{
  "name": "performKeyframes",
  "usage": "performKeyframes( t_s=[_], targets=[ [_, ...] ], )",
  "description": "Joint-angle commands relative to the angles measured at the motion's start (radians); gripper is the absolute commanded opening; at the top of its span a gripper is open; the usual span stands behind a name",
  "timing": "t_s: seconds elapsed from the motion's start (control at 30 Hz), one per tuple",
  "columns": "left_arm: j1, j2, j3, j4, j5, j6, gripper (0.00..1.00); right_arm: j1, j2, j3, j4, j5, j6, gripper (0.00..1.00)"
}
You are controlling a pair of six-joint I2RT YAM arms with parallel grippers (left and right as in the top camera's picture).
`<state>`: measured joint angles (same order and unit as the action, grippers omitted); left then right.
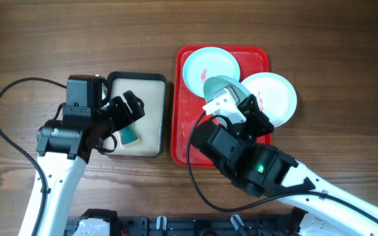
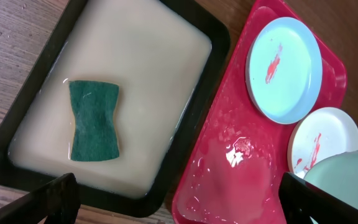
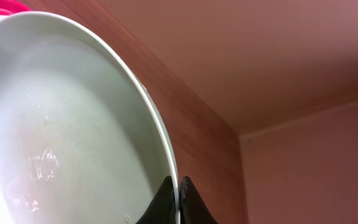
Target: Clean dirty plates on tray and stack at the side
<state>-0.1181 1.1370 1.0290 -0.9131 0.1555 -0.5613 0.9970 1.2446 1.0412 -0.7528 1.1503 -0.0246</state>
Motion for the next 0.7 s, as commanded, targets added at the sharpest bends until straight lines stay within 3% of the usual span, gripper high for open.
performKeyframes(
  t_s=[0.0,0.2,0.27,0.3,0.33,0.37,0.5,0.57,0.67],
  targets=[
    [0.005,-0.003,0.015,0.000,0.012,0.008,1.00,0.005,0.008,0.026,0.008,0.040,-0.002,0.04],
    [0.005,-0.003,0.015,0.000,0.012,0.008,1.00,0.003,0.008,0.026,0.004,-0.048,0.088,0.04],
    [0.005,-0.003,0.015,0.000,0.012,0.008,1.00,-0.015,0.008,0.026,-0.007,-0.158,0.215,0.04],
    [0.005,-0.003,0.015,0.000,0.012,0.008,1.00,-0.045,0.008,0.024,-0.021,-0.255,0.348,0.04],
    [0.005,-0.003,0.015,0.000,0.012,0.008,1.00,-0.120,0.008,0.014,-0.039,-0.486,0.530,0.04],
    [0.005,-0.003,0.015,0.000,0.012,0.008,1.00,-0.200,0.009,0.011,-0.042,-0.675,0.593,0.04],
    [0.005,-0.003,0.015,0.000,0.012,0.008,1.00,-0.502,-0.019,0.033,-0.043,-1.102,0.542,0.04],
    [0.005,-0.003,0.015,0.000,0.012,0.008,1.00,-0.630,-0.040,0.043,-0.060,-1.195,0.516,0.05],
    [0.005,-0.003,0.015,0.000,0.012,0.008,1.00,-0.998,-0.060,0.044,-0.100,-1.284,0.495,0.04]
  ],
)
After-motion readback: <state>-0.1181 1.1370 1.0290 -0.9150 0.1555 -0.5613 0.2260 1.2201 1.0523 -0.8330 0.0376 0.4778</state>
